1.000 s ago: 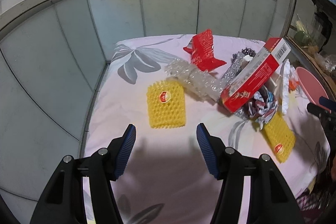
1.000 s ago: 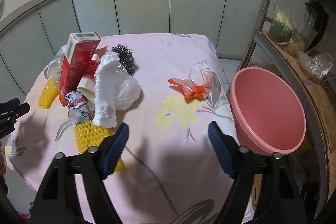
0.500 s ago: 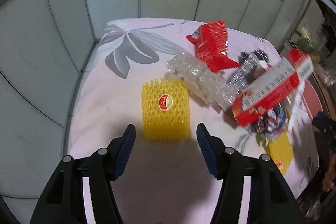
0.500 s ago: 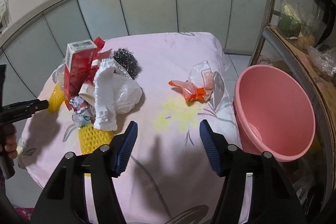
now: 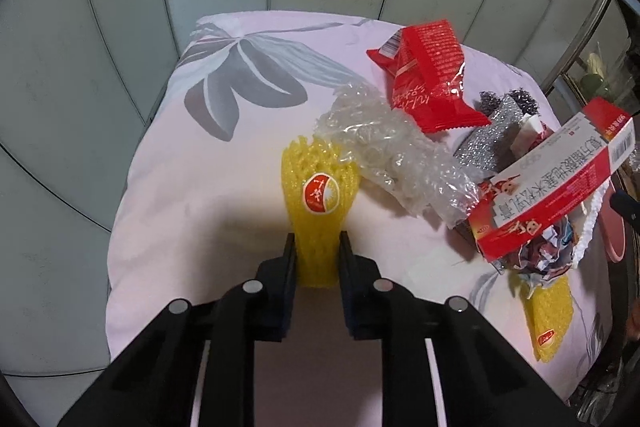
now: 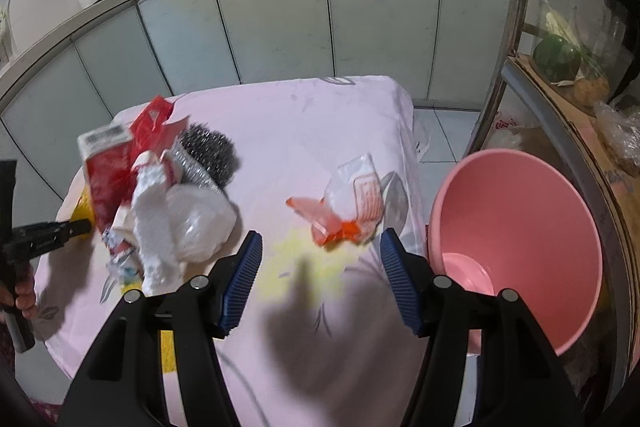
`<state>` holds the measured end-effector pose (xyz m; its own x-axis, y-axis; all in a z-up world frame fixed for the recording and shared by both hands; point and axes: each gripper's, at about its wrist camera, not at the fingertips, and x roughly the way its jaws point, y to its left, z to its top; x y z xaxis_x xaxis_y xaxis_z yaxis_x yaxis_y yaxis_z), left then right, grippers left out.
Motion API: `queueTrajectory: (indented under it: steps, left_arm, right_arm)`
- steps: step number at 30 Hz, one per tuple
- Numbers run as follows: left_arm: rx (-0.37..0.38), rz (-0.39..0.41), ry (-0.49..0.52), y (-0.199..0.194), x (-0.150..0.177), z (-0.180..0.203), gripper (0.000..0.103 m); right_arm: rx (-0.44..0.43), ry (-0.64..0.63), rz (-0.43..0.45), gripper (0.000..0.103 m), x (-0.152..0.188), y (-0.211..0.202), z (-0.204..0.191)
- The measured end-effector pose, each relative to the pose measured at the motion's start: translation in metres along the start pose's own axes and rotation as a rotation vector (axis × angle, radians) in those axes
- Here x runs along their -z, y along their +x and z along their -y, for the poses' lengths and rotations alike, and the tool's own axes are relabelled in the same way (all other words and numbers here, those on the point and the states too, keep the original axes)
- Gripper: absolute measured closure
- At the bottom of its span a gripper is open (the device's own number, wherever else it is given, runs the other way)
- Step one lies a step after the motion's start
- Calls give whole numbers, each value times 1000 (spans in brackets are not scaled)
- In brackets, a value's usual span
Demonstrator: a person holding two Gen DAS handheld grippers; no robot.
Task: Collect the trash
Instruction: 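Grasp the orange-and-clear plastic bag with the right gripper, then carry both items over the pink bucket and open both grippers to drop them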
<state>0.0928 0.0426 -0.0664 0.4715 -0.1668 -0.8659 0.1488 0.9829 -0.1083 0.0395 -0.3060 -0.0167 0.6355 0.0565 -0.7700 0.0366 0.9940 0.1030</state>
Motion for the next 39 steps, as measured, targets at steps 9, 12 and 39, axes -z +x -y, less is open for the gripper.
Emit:
queueTrajectory:
  steps: [9,12,39]
  left_arm:
    - [44,26,0,-29,12,1,87]
    - [53,40,3,-39,15,2,87]
    - [249,277,174,-140,7,107,87]
  right_arm:
    - [18,30,-43,41,-19,36,17]
    - [3,58,-62,48,-19,46,21]
    - [-158,174,143,82,3,-72,51]
